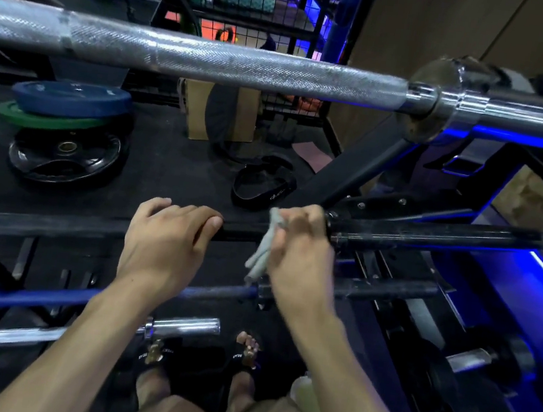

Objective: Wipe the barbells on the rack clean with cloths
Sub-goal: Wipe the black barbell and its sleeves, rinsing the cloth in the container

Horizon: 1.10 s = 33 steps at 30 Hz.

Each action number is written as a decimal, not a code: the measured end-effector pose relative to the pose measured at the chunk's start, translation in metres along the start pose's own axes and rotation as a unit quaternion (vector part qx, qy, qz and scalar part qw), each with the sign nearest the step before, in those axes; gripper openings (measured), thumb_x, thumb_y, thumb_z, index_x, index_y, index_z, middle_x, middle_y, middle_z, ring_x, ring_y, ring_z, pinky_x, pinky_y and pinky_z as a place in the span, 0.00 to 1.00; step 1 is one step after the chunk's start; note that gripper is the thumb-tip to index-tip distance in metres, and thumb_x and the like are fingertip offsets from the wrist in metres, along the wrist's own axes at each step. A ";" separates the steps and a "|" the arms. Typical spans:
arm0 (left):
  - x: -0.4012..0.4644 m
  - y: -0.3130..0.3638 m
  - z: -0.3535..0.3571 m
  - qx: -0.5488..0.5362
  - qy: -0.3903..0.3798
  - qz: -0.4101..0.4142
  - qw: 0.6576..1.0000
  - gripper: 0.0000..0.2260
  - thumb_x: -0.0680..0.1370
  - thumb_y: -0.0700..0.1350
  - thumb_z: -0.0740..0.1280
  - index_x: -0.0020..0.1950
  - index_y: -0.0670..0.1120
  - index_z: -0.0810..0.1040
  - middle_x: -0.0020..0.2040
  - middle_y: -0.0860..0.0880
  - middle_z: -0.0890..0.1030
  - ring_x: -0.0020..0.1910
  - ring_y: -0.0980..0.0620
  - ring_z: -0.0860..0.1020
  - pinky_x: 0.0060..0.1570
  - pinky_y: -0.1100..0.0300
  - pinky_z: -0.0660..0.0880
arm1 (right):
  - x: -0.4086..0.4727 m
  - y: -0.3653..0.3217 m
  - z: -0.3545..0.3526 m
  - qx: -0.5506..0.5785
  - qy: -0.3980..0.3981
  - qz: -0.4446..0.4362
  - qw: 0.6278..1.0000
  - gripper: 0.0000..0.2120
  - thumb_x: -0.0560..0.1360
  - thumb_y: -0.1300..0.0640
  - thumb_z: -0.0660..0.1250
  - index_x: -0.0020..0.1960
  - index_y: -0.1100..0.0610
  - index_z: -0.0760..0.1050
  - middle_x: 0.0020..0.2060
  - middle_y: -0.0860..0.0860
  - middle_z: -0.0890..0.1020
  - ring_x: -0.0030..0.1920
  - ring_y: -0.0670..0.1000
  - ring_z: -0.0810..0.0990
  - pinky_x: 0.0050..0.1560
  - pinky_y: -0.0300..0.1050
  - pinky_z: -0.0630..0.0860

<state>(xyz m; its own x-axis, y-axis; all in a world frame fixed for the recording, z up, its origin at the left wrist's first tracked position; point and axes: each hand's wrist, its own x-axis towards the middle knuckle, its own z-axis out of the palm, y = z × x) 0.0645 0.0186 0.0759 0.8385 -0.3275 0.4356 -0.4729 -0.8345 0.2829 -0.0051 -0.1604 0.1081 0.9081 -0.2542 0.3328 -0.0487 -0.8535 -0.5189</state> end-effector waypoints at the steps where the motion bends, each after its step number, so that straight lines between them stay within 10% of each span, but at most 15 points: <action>1: 0.001 0.000 0.000 -0.002 -0.003 -0.002 1.000 0.15 0.83 0.54 0.55 0.49 0.56 0.81 0.42 0.59 0.84 0.43 0.54 0.82 0.63 0.55 0.63 | -0.007 -0.005 0.006 0.009 -0.022 -0.035 0.999 0.11 0.81 0.62 0.63 0.63 0.54 0.71 0.60 0.52 0.68 0.41 0.54 0.80 0.43 0.39 0.80; 6: -0.001 -0.002 -0.002 -0.016 -0.017 -0.008 1.000 0.17 0.82 0.56 0.52 0.50 0.57 0.81 0.44 0.58 0.85 0.47 0.54 0.83 0.64 0.55 0.62 | -0.031 0.016 0.002 0.119 -0.006 0.008 0.993 0.07 0.81 0.59 0.67 0.58 0.54 0.79 0.55 0.47 0.76 0.50 0.47 0.80 0.55 0.43 0.76; 9: -0.002 0.000 -0.003 -0.020 -0.024 -0.012 0.999 0.16 0.83 0.56 0.53 0.51 0.57 0.80 0.44 0.59 0.84 0.47 0.54 0.83 0.64 0.56 0.62 | -0.051 0.044 -0.025 0.161 0.021 0.063 0.985 0.04 0.81 0.56 0.69 0.54 0.50 0.80 0.51 0.43 0.79 0.51 0.41 0.79 0.51 0.33 0.74; 13: -0.003 0.011 -0.010 -0.061 -0.026 -0.003 0.998 0.12 0.81 0.54 0.59 0.55 0.55 0.82 0.50 0.57 0.84 0.50 0.49 0.81 0.61 0.52 0.67 | -0.069 0.066 -0.046 0.231 0.035 0.127 0.964 0.04 0.80 0.55 0.69 0.51 0.46 0.79 0.46 0.44 0.82 0.45 0.47 0.83 0.45 0.50 0.80; 18: -0.019 0.071 -0.025 -0.268 -0.045 0.029 0.962 0.09 0.80 0.55 0.70 0.56 0.54 0.83 0.54 0.63 0.81 0.59 0.61 0.76 0.59 0.64 0.71 | -0.069 0.058 -0.051 0.335 0.035 0.144 0.930 0.04 0.81 0.60 0.68 0.52 0.52 0.80 0.42 0.49 0.85 0.42 0.50 0.85 0.42 0.49 0.81; 26: -0.016 0.114 -0.010 -0.312 -0.180 0.044 0.932 0.05 0.80 0.54 0.70 0.50 0.55 0.81 0.43 0.59 0.84 0.44 0.57 0.82 0.47 0.56 0.77 | -0.071 0.053 -0.047 0.482 0.039 0.211 0.849 0.07 0.79 0.59 0.71 0.56 0.52 0.81 0.46 0.52 0.87 0.46 0.51 0.86 0.45 0.44 0.81; 33: 0.033 0.101 -0.009 -0.235 -0.100 0.007 0.967 0.02 0.78 0.51 0.72 0.50 0.57 0.82 0.45 0.62 0.82 0.48 0.60 0.79 0.53 0.58 0.76 | -0.060 0.083 -0.067 0.410 0.093 0.193 0.887 0.06 0.75 0.59 0.75 0.51 0.52 0.82 0.43 0.51 0.86 0.43 0.52 0.85 0.46 0.51 0.83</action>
<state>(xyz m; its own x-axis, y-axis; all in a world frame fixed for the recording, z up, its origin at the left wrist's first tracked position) 0.0421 -0.0724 0.1261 0.8440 -0.4563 0.2818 -0.5167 -0.5511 0.6552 -0.0916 -0.2465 0.0974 0.8012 -0.5916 0.0903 0.0471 -0.0882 -0.9950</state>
